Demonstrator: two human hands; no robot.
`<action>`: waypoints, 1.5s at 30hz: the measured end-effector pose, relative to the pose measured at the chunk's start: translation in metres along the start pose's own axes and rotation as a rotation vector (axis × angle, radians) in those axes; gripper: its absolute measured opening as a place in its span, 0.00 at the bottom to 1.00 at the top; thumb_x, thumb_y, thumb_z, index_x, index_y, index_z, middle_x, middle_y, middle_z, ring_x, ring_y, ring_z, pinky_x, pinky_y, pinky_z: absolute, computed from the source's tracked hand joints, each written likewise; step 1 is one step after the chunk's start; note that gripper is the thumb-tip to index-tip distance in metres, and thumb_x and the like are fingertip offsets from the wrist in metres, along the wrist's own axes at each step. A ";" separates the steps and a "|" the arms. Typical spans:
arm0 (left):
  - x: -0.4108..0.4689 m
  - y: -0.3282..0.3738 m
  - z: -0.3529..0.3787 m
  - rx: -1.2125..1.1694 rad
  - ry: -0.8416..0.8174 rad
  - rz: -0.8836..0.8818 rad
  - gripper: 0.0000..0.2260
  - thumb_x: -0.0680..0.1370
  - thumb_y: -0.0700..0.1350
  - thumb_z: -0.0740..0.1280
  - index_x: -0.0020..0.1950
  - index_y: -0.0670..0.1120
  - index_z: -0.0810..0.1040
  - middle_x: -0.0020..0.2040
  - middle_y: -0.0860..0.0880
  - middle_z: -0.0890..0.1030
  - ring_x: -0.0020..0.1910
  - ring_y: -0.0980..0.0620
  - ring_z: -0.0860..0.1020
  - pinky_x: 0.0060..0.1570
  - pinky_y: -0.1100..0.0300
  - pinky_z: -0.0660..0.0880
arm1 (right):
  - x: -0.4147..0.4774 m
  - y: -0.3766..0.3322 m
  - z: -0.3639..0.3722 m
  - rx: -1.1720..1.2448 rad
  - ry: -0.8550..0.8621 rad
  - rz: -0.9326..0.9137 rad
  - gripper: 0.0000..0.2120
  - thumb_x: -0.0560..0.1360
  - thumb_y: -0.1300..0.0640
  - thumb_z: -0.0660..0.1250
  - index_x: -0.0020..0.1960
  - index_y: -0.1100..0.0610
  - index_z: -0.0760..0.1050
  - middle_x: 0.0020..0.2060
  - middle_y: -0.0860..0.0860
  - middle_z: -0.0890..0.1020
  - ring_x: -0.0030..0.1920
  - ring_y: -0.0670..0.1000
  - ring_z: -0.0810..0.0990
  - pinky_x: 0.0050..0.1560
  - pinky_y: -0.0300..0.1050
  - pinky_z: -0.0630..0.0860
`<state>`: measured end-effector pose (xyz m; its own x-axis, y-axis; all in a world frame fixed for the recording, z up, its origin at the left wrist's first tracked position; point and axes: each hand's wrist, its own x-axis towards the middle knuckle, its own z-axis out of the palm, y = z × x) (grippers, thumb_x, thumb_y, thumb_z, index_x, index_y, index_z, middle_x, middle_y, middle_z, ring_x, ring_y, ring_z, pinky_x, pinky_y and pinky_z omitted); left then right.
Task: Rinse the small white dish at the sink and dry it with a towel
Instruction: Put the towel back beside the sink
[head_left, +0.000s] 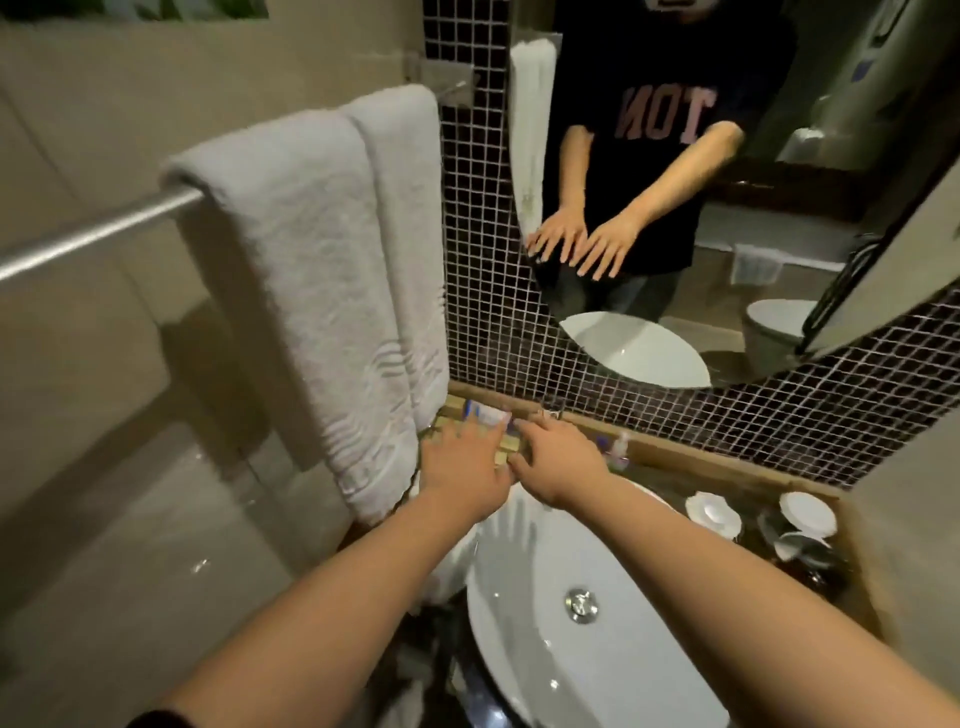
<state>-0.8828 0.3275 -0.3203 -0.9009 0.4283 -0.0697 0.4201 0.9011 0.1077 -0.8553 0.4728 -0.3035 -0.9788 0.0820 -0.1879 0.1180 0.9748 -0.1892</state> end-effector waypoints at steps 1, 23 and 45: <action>-0.002 -0.007 0.013 -0.004 -0.018 -0.042 0.28 0.78 0.60 0.56 0.78 0.58 0.57 0.77 0.44 0.62 0.74 0.40 0.60 0.66 0.40 0.63 | 0.008 -0.006 0.011 -0.010 -0.029 -0.038 0.28 0.79 0.42 0.59 0.77 0.48 0.63 0.76 0.53 0.67 0.71 0.61 0.69 0.69 0.59 0.70; 0.010 -0.066 0.233 0.014 -0.192 -0.387 0.36 0.77 0.63 0.62 0.79 0.58 0.47 0.80 0.45 0.55 0.77 0.39 0.56 0.72 0.36 0.60 | 0.139 0.010 0.225 0.013 -0.289 -0.181 0.19 0.79 0.47 0.65 0.70 0.41 0.72 0.60 0.50 0.79 0.62 0.57 0.75 0.65 0.60 0.73; 0.041 -0.109 0.243 -0.084 -0.028 -0.554 0.31 0.82 0.52 0.62 0.80 0.55 0.49 0.69 0.39 0.70 0.63 0.40 0.73 0.56 0.49 0.72 | 0.200 -0.029 0.222 0.142 -0.162 -0.470 0.30 0.75 0.59 0.69 0.75 0.48 0.68 0.60 0.56 0.75 0.59 0.59 0.72 0.51 0.52 0.74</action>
<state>-0.9389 0.2634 -0.5755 -0.9808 -0.1050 -0.1645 -0.1266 0.9839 0.1264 -1.0173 0.4147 -0.5493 -0.8944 -0.4022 -0.1958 -0.2956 0.8600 -0.4160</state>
